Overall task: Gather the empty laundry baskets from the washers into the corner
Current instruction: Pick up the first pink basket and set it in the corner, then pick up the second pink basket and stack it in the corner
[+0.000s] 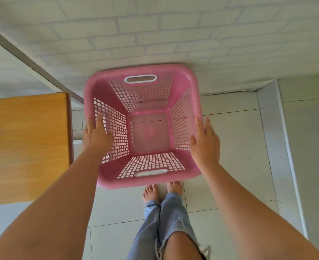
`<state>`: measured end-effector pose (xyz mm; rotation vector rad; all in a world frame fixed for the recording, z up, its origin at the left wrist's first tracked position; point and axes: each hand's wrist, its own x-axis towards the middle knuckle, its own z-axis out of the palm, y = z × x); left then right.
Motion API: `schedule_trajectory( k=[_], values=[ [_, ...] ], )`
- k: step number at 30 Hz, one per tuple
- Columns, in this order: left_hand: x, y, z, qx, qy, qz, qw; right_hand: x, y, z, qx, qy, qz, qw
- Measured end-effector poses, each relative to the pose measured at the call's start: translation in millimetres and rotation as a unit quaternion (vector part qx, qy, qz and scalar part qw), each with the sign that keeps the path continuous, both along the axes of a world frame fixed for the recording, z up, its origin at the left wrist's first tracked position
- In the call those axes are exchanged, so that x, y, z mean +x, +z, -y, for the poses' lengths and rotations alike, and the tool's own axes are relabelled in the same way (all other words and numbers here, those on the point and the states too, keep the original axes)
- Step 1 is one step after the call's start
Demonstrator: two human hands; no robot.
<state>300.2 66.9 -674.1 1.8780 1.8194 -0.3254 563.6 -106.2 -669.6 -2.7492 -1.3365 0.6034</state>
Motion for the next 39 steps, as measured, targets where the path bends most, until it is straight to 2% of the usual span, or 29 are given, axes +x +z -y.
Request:
schedule_trajectory(
  k=[4,12,18,28,30,33,39],
  values=[
    [11.9,44.7,38.8,-0.009,-0.064,0.002,0.998,-12.5,43.2,48.8,-0.034,-0.016,-0.016,0.999],
    [40.4,138.5,118.1,-0.012,-0.227,0.023,0.973,-31.6,132.4,146.7,-0.029,-0.095,-0.031,0.995],
    [86.6,193.4,169.4,0.003,-0.355,0.044,0.934,-32.2,173.1,231.2,-0.028,-0.194,-0.038,0.98],
    [156.1,245.3,302.6,-0.004,-0.495,0.06,0.867,-48.7,216.4,410.1,0.03,-0.368,-0.05,0.928],
    [163.8,248.3,342.5,-0.009,-0.525,0.05,0.85,-58.3,220.0,457.1,0.033,-0.392,-0.048,0.918],
    [172.3,254.2,410.5,-0.018,-0.528,0.08,0.846,-72.8,226.4,529.7,0.032,-0.429,-0.04,0.902],
    [194.1,256.7,548.0,-0.036,-0.594,0.123,0.794,-101.3,237.1,657.6,0.047,-0.527,-0.029,0.848]
  ],
)
